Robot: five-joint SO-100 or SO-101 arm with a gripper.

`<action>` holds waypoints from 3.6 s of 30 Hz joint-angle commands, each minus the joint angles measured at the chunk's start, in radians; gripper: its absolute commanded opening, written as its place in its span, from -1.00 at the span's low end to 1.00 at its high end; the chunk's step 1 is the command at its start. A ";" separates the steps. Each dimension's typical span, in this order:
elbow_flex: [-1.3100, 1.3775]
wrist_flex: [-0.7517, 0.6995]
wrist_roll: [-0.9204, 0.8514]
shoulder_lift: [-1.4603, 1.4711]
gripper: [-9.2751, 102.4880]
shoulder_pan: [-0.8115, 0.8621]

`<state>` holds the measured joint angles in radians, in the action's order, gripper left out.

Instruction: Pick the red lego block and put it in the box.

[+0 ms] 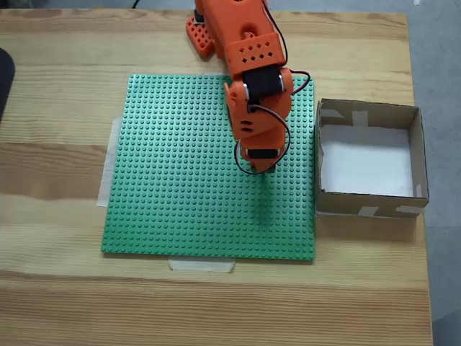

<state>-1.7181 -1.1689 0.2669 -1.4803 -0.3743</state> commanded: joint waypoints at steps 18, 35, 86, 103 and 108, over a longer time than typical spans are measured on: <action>0.064 -0.074 -0.003 -0.084 -0.85 -0.015; 0.256 -0.210 0.011 -0.227 -0.85 -0.086; 0.578 -0.166 -0.072 0.052 -0.85 -0.457; 0.643 -0.179 -0.098 0.150 -0.85 -0.465; 0.635 -0.175 -0.091 0.150 -0.82 -0.474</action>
<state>-1.1091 -1.3514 0.1733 -1.3223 -0.8360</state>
